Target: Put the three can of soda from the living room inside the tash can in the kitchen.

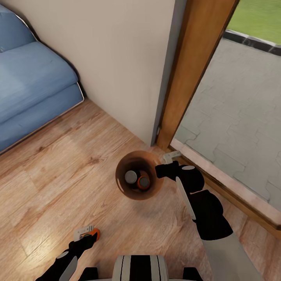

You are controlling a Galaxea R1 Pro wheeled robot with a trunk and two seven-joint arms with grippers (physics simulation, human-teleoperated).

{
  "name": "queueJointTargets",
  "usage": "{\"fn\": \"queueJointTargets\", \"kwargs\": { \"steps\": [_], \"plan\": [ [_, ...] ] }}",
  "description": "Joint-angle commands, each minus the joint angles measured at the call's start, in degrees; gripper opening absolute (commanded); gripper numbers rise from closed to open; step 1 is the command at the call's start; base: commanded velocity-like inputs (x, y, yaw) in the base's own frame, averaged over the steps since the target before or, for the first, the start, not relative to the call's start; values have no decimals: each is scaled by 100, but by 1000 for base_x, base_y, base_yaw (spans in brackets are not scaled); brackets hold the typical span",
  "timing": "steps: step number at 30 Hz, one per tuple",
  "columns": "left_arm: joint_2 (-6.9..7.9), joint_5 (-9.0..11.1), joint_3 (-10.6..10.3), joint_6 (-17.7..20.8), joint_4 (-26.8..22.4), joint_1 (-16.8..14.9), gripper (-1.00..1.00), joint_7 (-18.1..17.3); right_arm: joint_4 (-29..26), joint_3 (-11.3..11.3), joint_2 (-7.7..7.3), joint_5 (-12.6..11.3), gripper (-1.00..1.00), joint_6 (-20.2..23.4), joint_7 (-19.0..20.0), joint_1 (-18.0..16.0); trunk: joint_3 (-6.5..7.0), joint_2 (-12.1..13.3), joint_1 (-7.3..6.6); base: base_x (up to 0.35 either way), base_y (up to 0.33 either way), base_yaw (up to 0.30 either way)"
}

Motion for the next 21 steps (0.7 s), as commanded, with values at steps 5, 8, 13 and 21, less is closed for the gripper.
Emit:
{"fn": "queueJointTargets", "kwargs": {
  "steps": [5,8,13,21],
  "plan": [
    [0,0,0,0,0,0,100,0,-1,2,1,-129,-100,4,41,-1,-72,-161,87,0,0,0],
    [0,0,0,0,0,0,100,0,-1,2,1,-129,-100,4,40,-1,-107,-241,131,0,0,0],
    [0,0,0,0,0,0,100,0,-1,2,1,-129,-100,4,39,-1,-107,-241,131,0,0,0],
    [0,0,0,0,0,0,100,0,-1,1,1,-129,-100,4,42,-1,-143,-321,175,0,0,0]
  ]
}}
